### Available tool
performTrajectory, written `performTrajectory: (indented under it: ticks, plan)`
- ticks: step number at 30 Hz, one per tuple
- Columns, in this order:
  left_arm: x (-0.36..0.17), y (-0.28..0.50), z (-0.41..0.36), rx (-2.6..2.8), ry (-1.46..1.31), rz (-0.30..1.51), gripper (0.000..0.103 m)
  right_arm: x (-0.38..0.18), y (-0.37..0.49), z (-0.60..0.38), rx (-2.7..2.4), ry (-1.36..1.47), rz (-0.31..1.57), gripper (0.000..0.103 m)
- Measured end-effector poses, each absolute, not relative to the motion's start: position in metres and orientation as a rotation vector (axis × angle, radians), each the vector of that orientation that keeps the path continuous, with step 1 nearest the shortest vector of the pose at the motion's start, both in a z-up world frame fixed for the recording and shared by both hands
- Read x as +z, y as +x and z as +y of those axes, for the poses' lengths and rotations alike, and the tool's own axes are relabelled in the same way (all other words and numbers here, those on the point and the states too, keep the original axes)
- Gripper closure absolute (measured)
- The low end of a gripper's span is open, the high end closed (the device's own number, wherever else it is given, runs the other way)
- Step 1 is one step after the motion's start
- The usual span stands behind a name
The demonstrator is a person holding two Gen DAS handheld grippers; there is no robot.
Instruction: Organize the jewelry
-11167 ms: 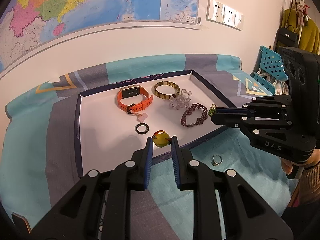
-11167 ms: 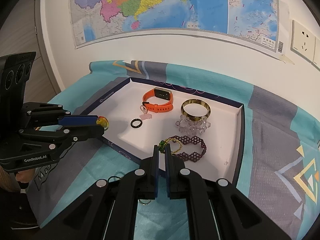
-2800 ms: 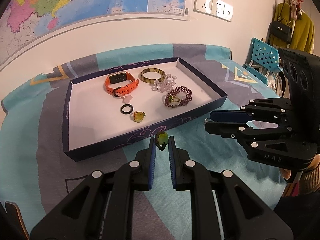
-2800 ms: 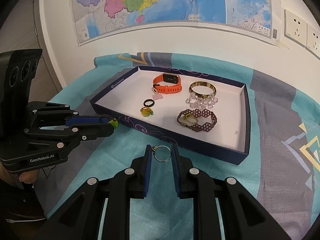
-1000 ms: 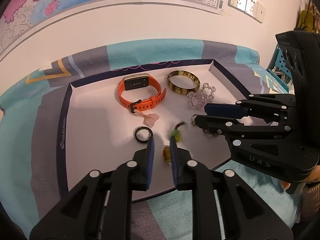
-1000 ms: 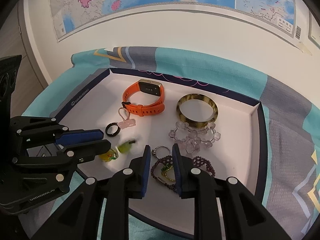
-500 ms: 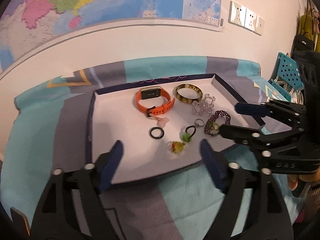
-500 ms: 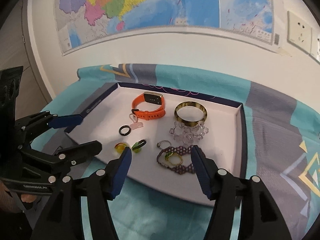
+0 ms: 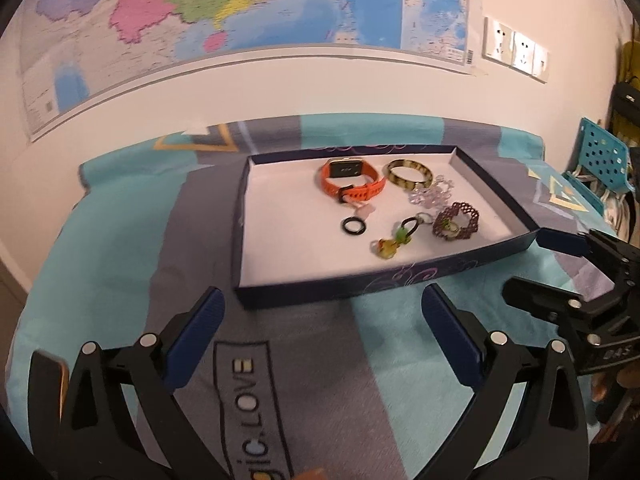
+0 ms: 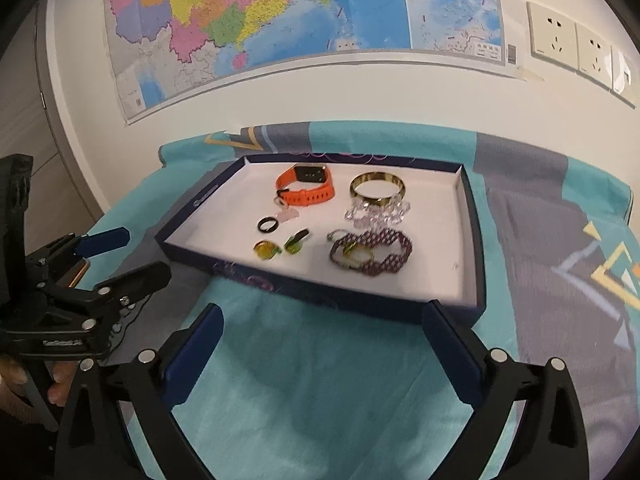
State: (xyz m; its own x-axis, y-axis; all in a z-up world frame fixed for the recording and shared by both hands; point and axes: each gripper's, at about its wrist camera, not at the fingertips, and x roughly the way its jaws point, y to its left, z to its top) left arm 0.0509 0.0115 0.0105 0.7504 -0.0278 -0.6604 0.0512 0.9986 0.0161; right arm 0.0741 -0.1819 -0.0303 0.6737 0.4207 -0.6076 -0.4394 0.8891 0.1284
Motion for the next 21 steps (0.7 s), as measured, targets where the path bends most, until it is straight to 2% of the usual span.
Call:
performTrajectory:
  ticks: [21]
  plan:
    - [0.005,0.023,0.013,0.01,0.027,0.743,0.006,-0.045,0.044,-0.179,0.492,-0.011,0.691,0.007]
